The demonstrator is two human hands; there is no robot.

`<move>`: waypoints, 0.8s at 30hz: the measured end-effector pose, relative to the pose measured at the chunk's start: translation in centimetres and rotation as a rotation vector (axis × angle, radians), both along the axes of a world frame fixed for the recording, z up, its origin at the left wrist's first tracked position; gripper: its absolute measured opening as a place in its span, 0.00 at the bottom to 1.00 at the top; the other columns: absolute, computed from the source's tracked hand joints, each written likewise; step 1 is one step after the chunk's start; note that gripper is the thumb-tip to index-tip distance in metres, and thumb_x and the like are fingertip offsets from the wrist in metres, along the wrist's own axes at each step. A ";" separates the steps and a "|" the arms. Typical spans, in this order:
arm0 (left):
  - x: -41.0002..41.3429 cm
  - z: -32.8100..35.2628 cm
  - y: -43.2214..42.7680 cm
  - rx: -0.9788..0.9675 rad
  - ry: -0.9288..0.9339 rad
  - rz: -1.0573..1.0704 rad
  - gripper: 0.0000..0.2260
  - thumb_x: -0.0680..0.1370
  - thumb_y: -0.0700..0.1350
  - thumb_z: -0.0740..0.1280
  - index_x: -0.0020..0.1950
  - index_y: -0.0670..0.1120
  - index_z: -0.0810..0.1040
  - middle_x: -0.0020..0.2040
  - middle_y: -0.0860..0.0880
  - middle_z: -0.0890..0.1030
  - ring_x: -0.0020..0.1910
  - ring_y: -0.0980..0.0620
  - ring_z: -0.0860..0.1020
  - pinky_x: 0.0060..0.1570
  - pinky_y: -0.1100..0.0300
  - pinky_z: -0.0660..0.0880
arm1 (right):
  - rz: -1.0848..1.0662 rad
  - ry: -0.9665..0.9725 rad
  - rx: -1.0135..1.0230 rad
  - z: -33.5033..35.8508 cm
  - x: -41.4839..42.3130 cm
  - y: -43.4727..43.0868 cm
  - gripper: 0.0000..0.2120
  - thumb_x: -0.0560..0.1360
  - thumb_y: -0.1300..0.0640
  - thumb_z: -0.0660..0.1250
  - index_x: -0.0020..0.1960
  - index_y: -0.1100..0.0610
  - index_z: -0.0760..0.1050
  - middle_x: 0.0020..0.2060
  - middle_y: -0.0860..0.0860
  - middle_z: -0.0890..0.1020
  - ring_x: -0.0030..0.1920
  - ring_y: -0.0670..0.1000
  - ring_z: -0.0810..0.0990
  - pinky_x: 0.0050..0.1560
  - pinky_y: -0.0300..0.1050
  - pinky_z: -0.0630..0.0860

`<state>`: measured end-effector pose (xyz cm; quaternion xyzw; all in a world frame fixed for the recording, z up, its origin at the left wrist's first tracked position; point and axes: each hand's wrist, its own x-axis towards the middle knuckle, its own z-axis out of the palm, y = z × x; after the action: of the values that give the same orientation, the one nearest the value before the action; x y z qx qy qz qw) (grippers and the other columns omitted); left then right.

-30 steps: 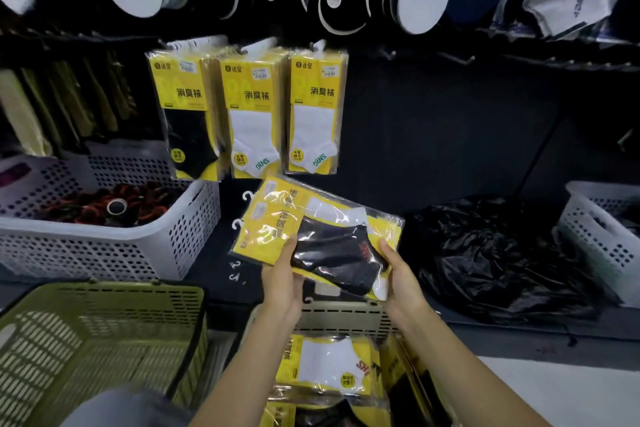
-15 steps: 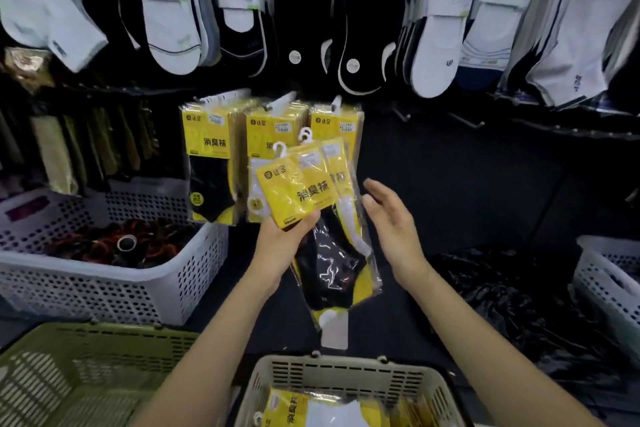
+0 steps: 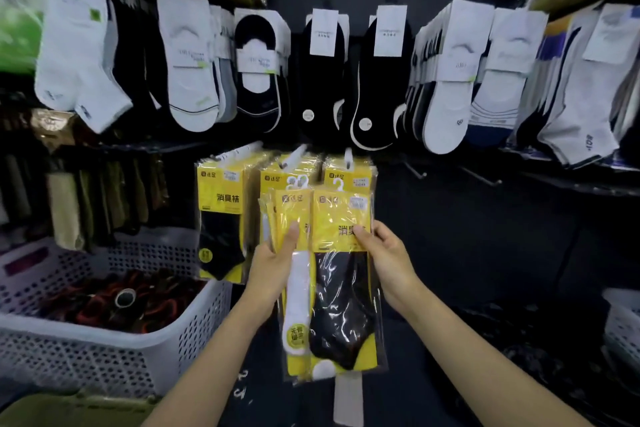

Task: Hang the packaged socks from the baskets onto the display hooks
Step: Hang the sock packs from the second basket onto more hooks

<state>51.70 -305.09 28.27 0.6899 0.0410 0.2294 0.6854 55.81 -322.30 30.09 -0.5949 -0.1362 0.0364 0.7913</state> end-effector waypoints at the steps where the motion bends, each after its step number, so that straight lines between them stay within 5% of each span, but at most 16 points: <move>1: 0.3 0.3 0.6 0.022 -0.014 0.034 0.19 0.69 0.67 0.61 0.44 0.54 0.78 0.38 0.60 0.82 0.35 0.61 0.80 0.34 0.71 0.71 | -0.033 0.008 0.015 0.0 0.5 -0.1 0.06 0.77 0.59 0.66 0.53 0.59 0.76 0.45 0.55 0.85 0.43 0.51 0.85 0.45 0.44 0.81; 3: 0.9 1.0 2.0 0.056 -0.049 0.094 0.21 0.71 0.66 0.61 0.40 0.48 0.79 0.30 0.57 0.77 0.30 0.58 0.77 0.31 0.70 0.70 | -0.156 0.008 0.033 0.0 1.7 -0.5 0.03 0.77 0.60 0.65 0.49 0.57 0.77 0.43 0.53 0.85 0.41 0.49 0.84 0.44 0.43 0.80; 6: 1.8 2.1 4.1 0.148 -0.115 0.157 0.23 0.72 0.64 0.60 0.28 0.48 0.64 0.20 0.56 0.62 0.20 0.58 0.62 0.23 0.68 0.59 | -0.285 0.008 0.049 0.4 3.9 -1.2 0.01 0.77 0.59 0.66 0.48 0.56 0.76 0.44 0.53 0.85 0.44 0.51 0.84 0.48 0.47 0.79; 11: 3.0 2.9 6.0 0.205 -0.156 0.197 0.23 0.72 0.64 0.61 0.31 0.48 0.61 0.20 0.55 0.57 0.21 0.58 0.57 0.22 0.67 0.56 | -0.288 -0.062 -0.045 1.5 7.1 -0.2 0.03 0.77 0.60 0.66 0.50 0.55 0.76 0.45 0.54 0.85 0.47 0.52 0.84 0.52 0.48 0.78; 16: 3.7 3.2 6.6 0.178 -0.158 0.202 0.23 0.71 0.65 0.61 0.32 0.46 0.63 0.24 0.54 0.59 0.24 0.55 0.60 0.25 0.66 0.58 | -0.326 -0.044 -0.120 1.7 9.7 2.0 0.01 0.77 0.60 0.67 0.47 0.55 0.76 0.45 0.54 0.84 0.45 0.50 0.82 0.42 0.40 0.77; 20: 3.8 3.3 6.0 0.138 -0.157 0.176 0.21 0.72 0.63 0.62 0.29 0.49 0.63 0.20 0.55 0.61 0.20 0.59 0.61 0.23 0.70 0.60 | -0.423 0.117 -0.160 0.7 11.7 2.5 0.08 0.74 0.54 0.71 0.47 0.57 0.77 0.48 0.53 0.81 0.51 0.53 0.79 0.56 0.47 0.75; 24: 3.5 3.1 5.7 0.098 -0.143 0.165 0.11 0.74 0.62 0.62 0.40 0.57 0.76 0.29 0.61 0.79 0.30 0.67 0.77 0.33 0.71 0.67 | -0.592 0.205 -0.192 -0.6 11.4 1.4 0.11 0.72 0.55 0.73 0.50 0.59 0.77 0.49 0.53 0.79 0.51 0.53 0.76 0.48 0.44 0.70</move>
<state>55.20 -299.35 31.35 0.6985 0.0374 0.3357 0.6309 67.24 -320.88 29.49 -0.6739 0.1271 -0.1227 0.7174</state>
